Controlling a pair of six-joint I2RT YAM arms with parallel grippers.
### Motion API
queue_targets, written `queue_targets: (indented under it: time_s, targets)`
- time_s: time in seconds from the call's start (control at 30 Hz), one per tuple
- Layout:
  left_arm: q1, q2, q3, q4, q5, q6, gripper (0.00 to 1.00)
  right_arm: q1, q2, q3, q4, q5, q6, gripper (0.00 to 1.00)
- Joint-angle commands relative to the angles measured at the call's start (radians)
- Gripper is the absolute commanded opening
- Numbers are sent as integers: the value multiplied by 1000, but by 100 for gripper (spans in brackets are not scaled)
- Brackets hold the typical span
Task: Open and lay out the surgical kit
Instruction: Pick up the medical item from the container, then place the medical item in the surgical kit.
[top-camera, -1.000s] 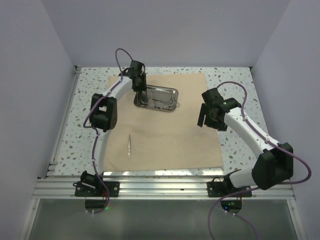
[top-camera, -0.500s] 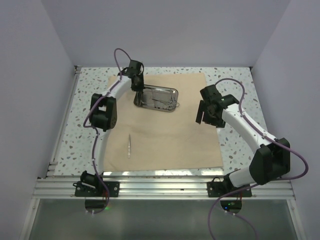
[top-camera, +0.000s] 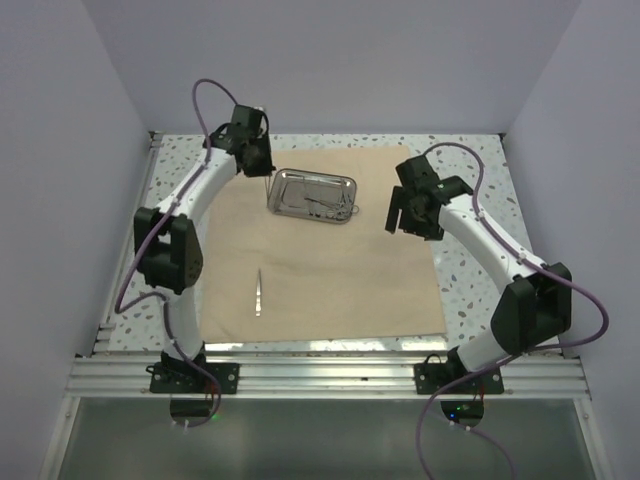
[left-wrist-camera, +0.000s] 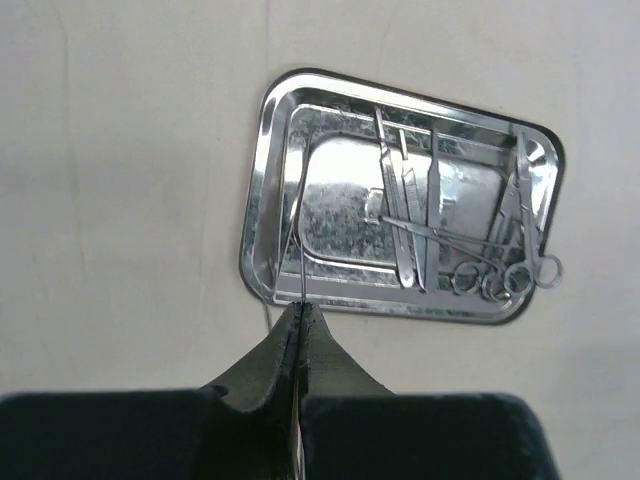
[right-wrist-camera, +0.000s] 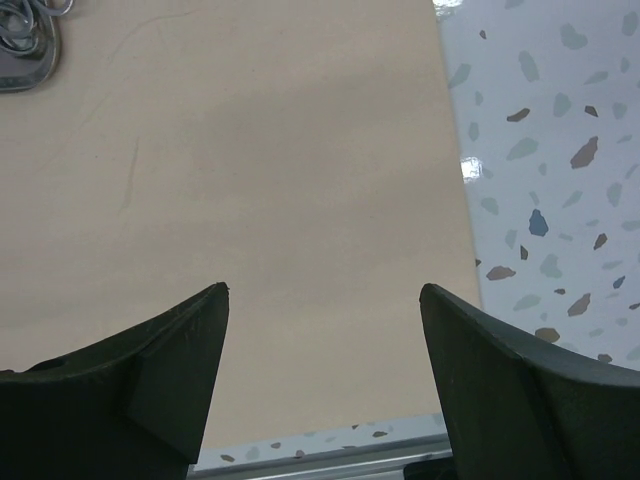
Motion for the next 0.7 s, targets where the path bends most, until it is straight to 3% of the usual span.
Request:
queue_targets:
  time_s: [0.0, 0.17, 0.3, 0.43, 0.5, 0.63, 0.67]
  targets:
    - [-23, -203, -209, -2, -2, -35, 0, 3, 32, 79, 47, -37, -27, 81]
    - [-61, -458, -620, 52, 1, -82, 0, 38, 127, 186, 134, -147, -57, 80]
    - [-96, -575, -828, 81, -8, -117, 0, 94, 231, 348, 162, -209, -105, 80]
    - [-112, -626, -956, 126, 3, -182, 0, 147, 447, 560, 98, -197, -151, 78]
    - [-115, -626, -999, 138, 3, -196, 11, 162, 505, 652, 79, -189, -155, 76]
    - [-116, -645, -1014, 118, 11, -216, 57, 165, 629, 764, 58, -183, -151, 72]
    - [-118, -655, -1010, 107, 11, -217, 62, 164, 652, 790, 53, -183, -155, 72]
